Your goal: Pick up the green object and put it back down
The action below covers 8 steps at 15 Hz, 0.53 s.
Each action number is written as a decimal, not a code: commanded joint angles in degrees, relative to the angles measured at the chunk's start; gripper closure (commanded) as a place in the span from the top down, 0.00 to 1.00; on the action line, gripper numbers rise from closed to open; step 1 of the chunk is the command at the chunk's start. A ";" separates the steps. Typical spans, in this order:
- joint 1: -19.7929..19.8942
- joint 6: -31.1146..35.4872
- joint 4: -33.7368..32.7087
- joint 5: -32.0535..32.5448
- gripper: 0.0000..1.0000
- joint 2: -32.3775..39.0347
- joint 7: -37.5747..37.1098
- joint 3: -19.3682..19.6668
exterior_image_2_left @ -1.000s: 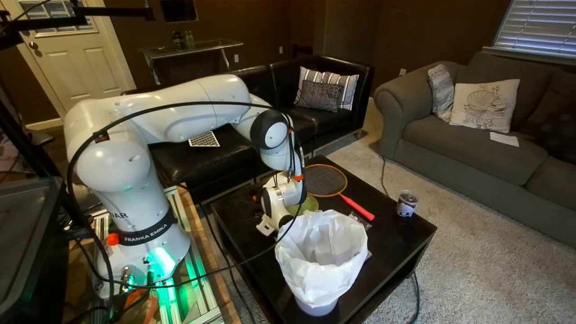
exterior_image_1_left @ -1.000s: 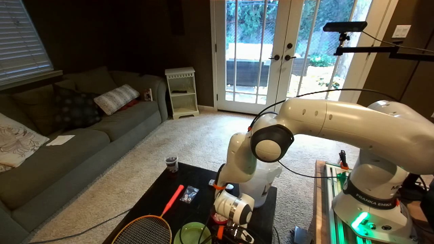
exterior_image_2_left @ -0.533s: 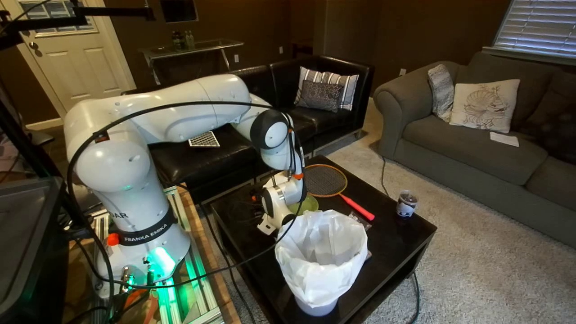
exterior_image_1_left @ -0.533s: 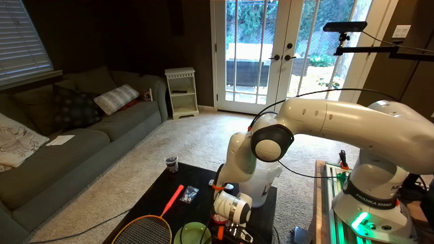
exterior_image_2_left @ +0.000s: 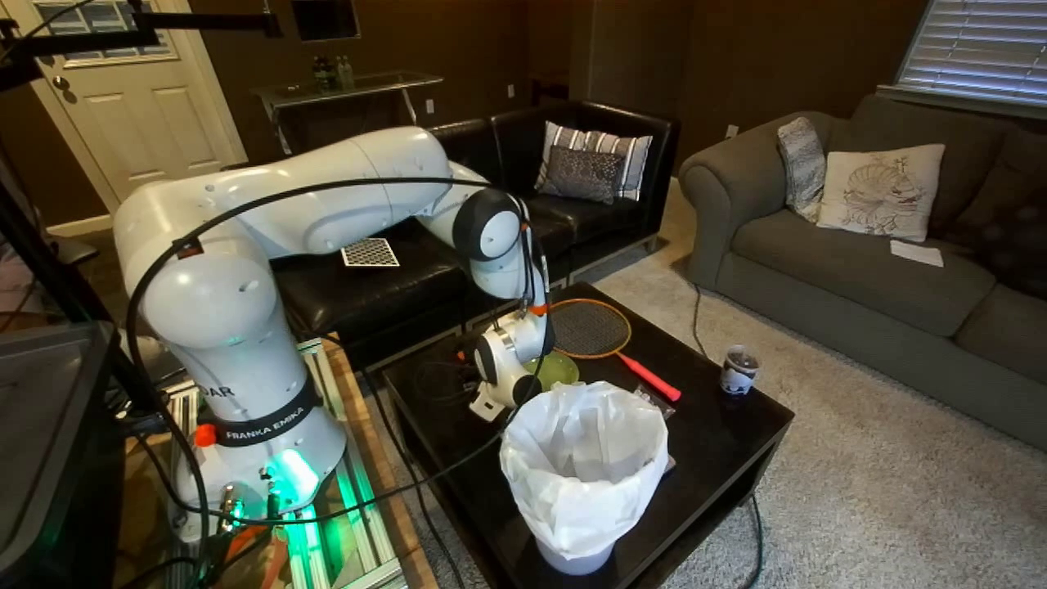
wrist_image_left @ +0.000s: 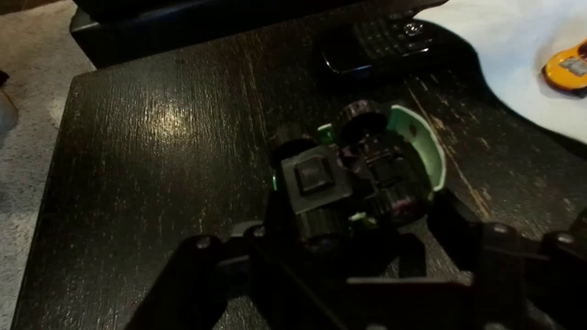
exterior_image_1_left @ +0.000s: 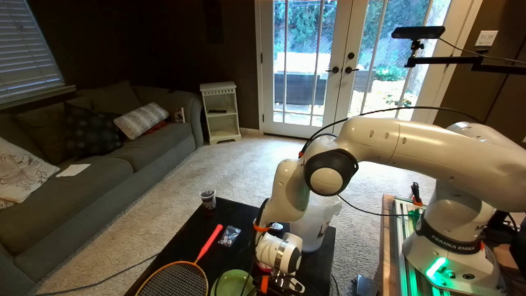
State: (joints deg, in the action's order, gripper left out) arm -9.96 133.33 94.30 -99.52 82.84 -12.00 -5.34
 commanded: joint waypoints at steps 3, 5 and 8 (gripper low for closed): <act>-5.72 14.50 3.56 -0.81 0.54 -4.51 -2.79 -0.34; -7.55 19.62 4.48 -0.36 0.54 -5.92 -4.38 -0.84; -10.16 28.05 6.40 0.05 0.54 -8.15 -6.21 -1.56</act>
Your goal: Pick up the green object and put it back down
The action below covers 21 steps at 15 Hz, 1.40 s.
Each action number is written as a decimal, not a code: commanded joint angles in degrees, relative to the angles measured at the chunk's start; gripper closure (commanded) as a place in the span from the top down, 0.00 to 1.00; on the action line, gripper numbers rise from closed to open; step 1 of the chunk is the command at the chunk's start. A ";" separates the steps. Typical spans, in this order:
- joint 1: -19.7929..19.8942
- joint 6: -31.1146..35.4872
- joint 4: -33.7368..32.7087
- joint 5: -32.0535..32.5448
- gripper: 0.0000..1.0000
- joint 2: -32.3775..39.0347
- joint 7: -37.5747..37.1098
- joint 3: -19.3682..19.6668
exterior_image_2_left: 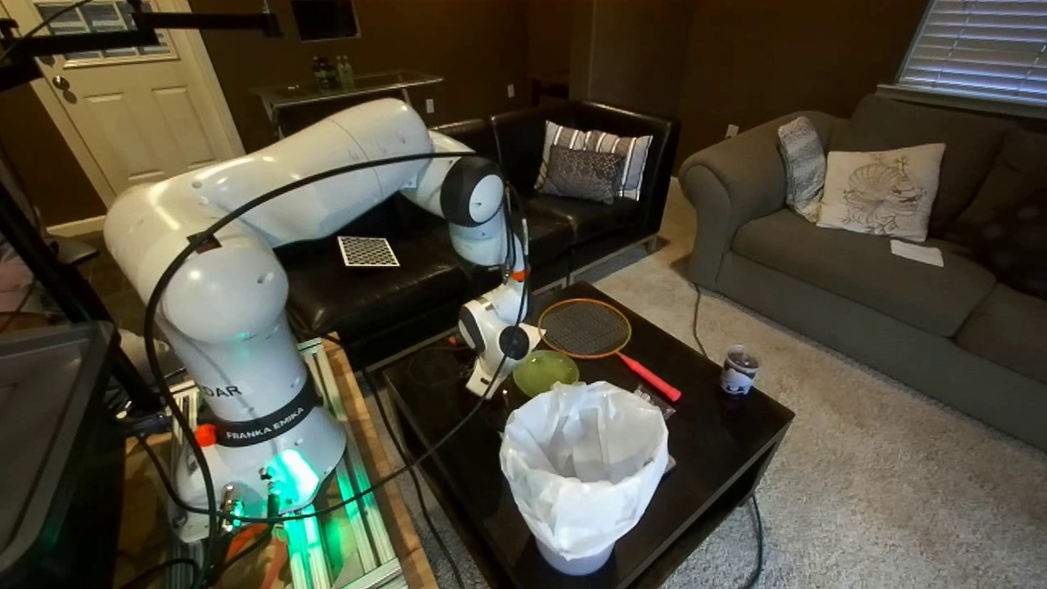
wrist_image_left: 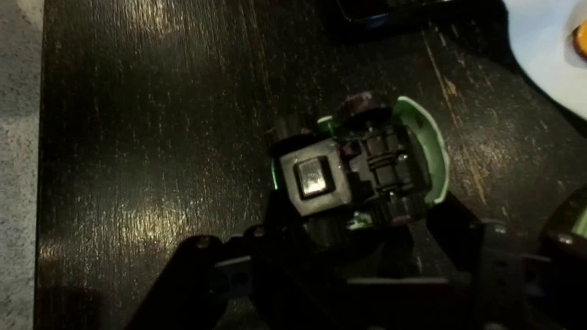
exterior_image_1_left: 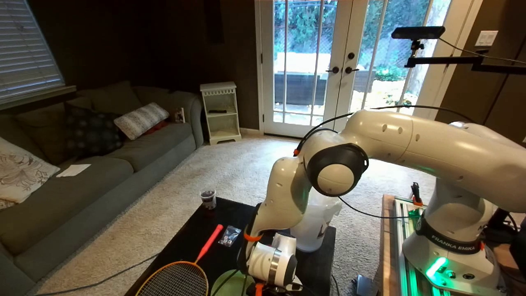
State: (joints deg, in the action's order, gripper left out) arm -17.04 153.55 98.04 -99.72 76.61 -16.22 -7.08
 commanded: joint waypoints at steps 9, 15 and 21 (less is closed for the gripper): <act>-10.00 37.75 5.40 -0.14 0.54 -2.78 -5.64 -2.12; -13.22 46.26 0.71 -2.29 0.54 0.01 -11.28 -1.57; -10.65 36.55 5.54 0.85 0.95 -3.30 -9.72 -0.38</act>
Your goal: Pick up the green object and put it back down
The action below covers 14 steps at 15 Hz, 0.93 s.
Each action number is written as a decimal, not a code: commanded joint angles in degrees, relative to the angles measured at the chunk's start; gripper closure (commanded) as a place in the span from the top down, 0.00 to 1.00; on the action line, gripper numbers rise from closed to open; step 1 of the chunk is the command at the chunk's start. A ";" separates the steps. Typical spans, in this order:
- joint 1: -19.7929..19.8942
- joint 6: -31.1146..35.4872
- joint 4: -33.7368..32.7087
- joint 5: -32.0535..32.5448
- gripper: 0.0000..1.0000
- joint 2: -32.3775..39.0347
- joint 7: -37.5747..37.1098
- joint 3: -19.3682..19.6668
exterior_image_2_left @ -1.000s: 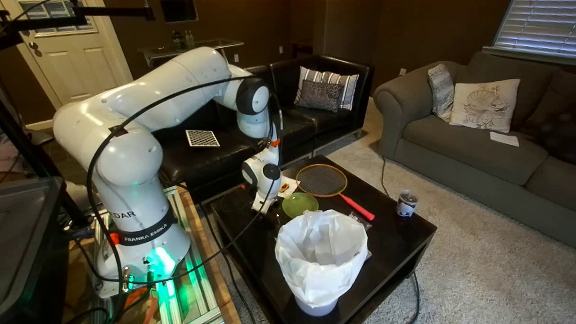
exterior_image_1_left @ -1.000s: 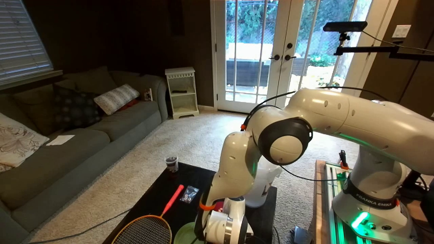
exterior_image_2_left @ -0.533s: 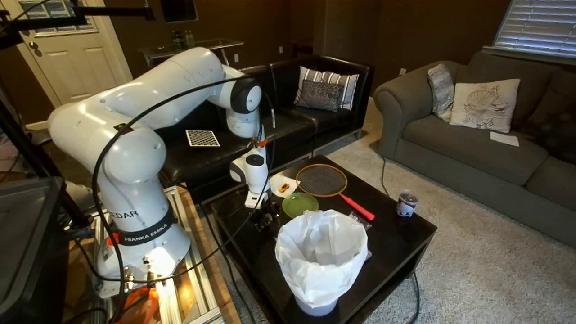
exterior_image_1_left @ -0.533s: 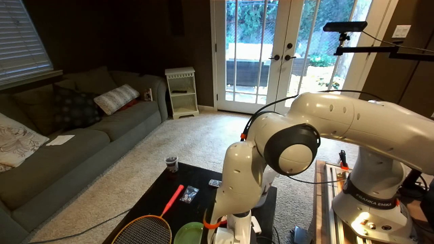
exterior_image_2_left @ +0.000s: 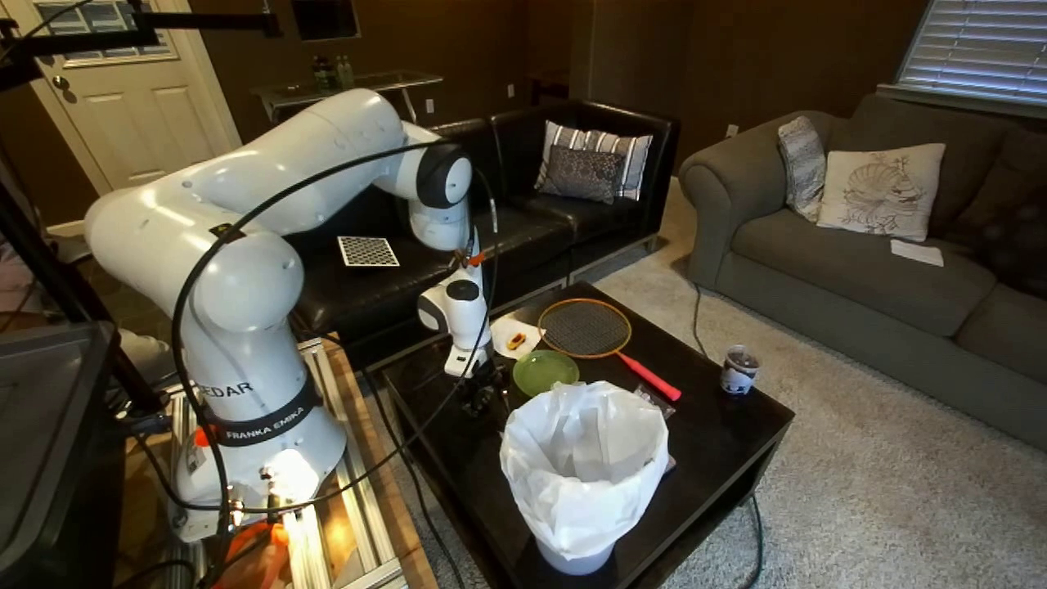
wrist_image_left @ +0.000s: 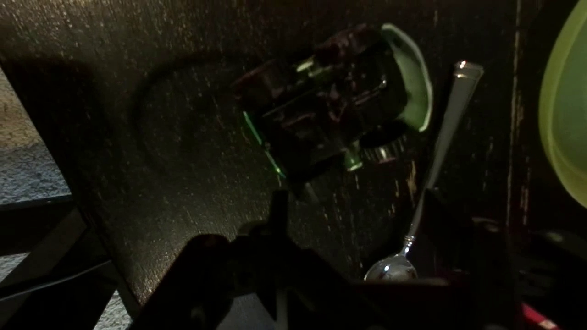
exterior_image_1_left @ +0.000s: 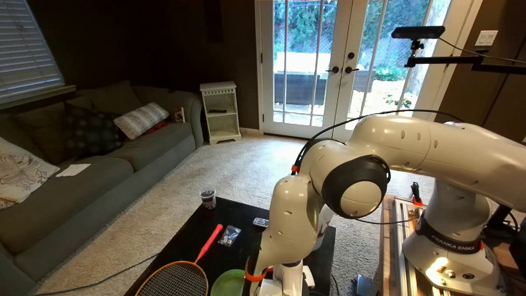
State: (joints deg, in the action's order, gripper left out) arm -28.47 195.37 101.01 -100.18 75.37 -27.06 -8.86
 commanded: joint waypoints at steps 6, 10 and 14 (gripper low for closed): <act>3.93 -21.46 4.53 -1.57 1.00 -4.18 15.51 7.09; 9.89 -35.46 4.33 -2.78 1.00 -2.65 29.35 8.63; 15.68 -47.16 6.58 1.30 1.00 -1.78 36.07 8.84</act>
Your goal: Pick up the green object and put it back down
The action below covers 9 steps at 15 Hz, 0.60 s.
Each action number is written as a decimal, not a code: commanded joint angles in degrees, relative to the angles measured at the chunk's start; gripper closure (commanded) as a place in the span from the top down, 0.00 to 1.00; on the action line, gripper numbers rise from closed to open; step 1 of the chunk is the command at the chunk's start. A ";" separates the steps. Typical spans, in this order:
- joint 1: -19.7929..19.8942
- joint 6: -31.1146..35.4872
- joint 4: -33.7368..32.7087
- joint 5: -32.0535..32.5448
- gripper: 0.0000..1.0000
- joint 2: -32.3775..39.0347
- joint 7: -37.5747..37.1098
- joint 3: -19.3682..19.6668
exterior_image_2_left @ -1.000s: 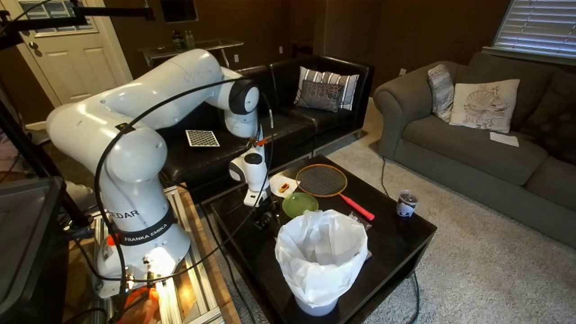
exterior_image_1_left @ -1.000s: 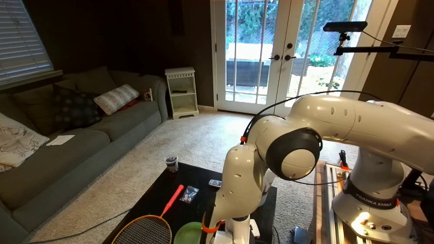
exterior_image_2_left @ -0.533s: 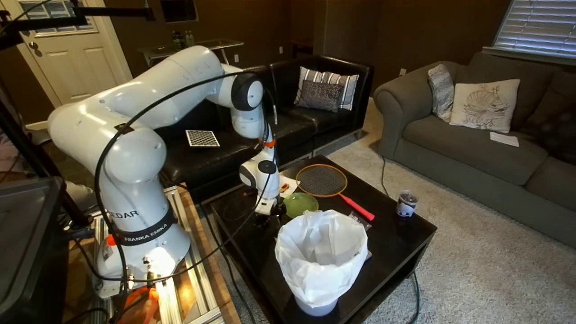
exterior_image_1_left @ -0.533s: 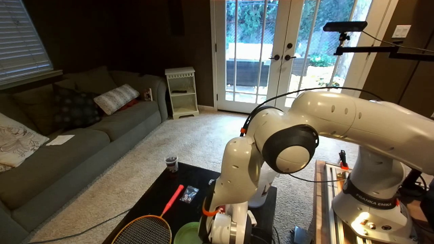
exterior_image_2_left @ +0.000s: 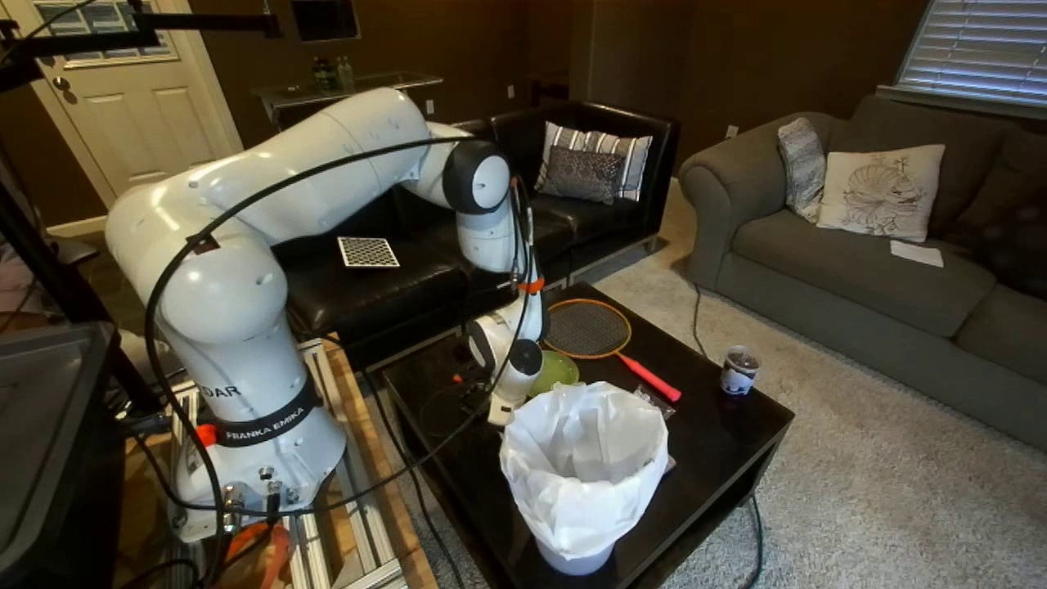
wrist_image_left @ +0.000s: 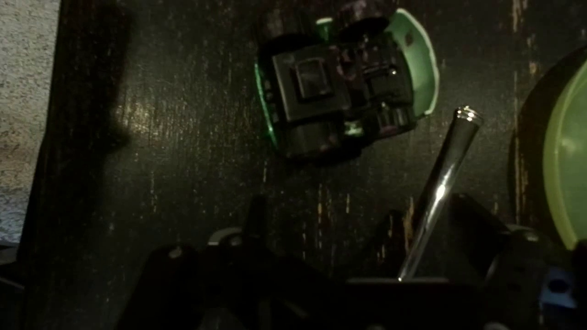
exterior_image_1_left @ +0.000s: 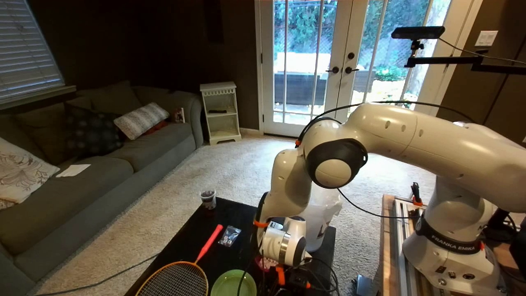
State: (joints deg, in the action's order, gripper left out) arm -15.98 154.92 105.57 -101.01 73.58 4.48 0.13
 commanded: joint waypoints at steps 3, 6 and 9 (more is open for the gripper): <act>6.79 -12.22 2.27 4.77 1.00 0.85 7.05 -0.79; 8.81 -16.50 1.84 5.23 1.00 1.34 7.97 -1.14; 9.55 -19.97 0.65 5.12 1.00 2.32 6.83 -1.31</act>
State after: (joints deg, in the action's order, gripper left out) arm -7.90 138.02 107.31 -97.58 74.87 11.73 -0.40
